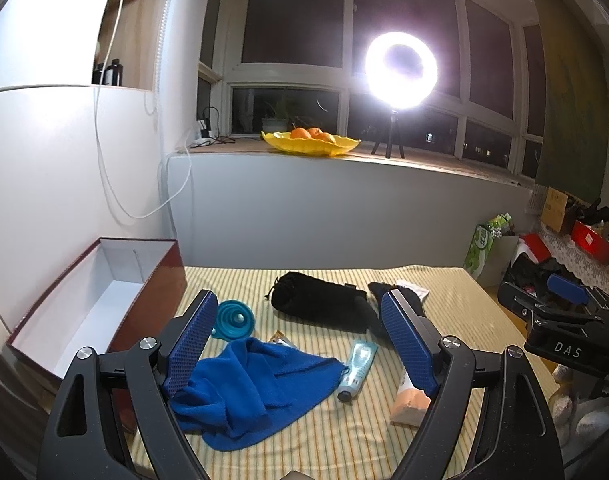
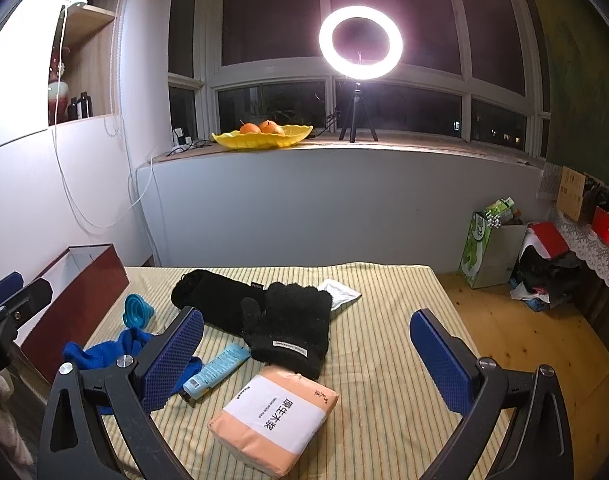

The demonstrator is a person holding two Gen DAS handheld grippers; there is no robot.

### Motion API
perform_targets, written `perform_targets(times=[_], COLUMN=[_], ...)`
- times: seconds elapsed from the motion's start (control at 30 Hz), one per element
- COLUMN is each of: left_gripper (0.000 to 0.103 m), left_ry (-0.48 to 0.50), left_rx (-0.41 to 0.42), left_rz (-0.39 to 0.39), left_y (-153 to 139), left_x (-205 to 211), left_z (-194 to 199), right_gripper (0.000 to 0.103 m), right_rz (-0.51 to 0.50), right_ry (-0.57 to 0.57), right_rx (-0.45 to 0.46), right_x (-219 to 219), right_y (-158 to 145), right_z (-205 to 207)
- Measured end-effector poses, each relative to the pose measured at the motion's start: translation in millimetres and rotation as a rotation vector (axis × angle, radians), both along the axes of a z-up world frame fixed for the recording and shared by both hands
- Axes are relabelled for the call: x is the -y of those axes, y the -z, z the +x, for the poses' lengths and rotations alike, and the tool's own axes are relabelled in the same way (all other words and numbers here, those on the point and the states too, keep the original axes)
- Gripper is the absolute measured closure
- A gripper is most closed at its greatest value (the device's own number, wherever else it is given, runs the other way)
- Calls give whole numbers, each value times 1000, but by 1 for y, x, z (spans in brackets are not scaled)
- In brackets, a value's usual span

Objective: Organize soft objects
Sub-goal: 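Reach the right tool to the tissue pack and close its fingers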

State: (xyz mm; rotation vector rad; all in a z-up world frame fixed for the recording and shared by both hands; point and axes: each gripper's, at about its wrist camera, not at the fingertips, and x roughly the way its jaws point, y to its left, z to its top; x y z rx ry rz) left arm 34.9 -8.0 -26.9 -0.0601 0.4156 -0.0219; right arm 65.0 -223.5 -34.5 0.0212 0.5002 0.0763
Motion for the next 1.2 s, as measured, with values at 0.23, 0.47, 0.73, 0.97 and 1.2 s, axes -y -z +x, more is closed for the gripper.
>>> perform_targets(times=[0.23, 0.47, 0.73, 0.97, 1.2], left_gripper=[19, 19, 20, 38, 51], left_ry=[43, 172, 377, 538, 628], left_rx=[-50, -161, -357, -505, -632], left_rz=[-3, -34, -126, -162, -174], left_y=[12, 34, 64, 83, 104], left_x=[6, 20, 41, 67, 84], left_z=[6, 18, 39, 55, 72], right_gripper=[1, 1, 1, 25, 42], right_rz=[30, 129, 243, 383, 465], right_ry=[-2, -20, -85, -163, -200], right_rx=[-58, -181, -338, -495, -608], right_x=[12, 36, 54, 60, 58], right_y=[11, 32, 63, 91, 112], right_z=[5, 18, 33, 45, 52])
